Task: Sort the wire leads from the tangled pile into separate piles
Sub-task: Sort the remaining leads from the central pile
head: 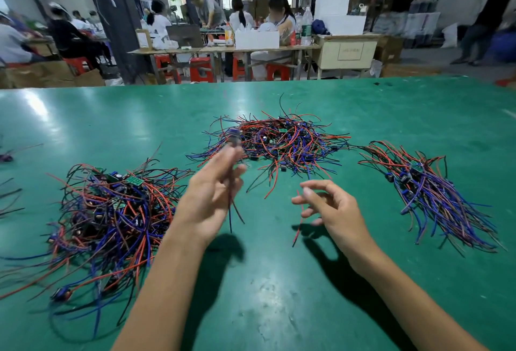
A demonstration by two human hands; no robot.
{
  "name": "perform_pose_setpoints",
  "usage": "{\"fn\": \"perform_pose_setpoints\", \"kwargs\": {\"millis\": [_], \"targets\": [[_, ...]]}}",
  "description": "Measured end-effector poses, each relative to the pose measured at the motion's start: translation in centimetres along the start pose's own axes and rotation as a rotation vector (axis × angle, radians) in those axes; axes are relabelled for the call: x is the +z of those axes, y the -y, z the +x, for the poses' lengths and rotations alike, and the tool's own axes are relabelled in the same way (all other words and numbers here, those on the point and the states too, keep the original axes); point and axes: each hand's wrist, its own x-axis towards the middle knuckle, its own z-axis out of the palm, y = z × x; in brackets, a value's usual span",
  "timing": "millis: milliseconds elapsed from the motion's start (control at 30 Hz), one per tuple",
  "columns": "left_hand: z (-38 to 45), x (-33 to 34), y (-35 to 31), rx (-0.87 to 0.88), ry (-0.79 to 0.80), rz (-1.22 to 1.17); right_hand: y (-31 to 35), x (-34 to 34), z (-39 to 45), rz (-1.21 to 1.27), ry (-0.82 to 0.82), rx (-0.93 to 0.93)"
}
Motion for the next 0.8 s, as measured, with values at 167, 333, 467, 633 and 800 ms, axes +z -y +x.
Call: {"fn": "perform_pose_setpoints", "kwargs": {"millis": [167, 333, 467, 633, 800], "targets": [[-0.5, -3.7, -3.6, 0.143, 0.098, -0.963, -1.6, 0.0, -0.3, -0.663, -0.038, -0.194], [-0.7, -6.7, -4.9, 0.048, 0.192, -1.532, -1.0, 0.4, -0.7, -0.935, -0.055, -0.168], [-1.0, -4.3, -4.3, 0.11, 0.193, -1.122, -0.6, 0.1, -0.9, -0.953, -0.115, -0.121], [-1.0, -1.1, -2.6, 0.069, 0.235, -0.487, 0.0, -0.6, -0.7, -0.872, -0.121, -0.118], [-0.6, 1.2, 2.4, 0.159, 0.025, 0.725, -0.4, -0.7, -0.6, -0.959, -0.121, -0.097]]}}
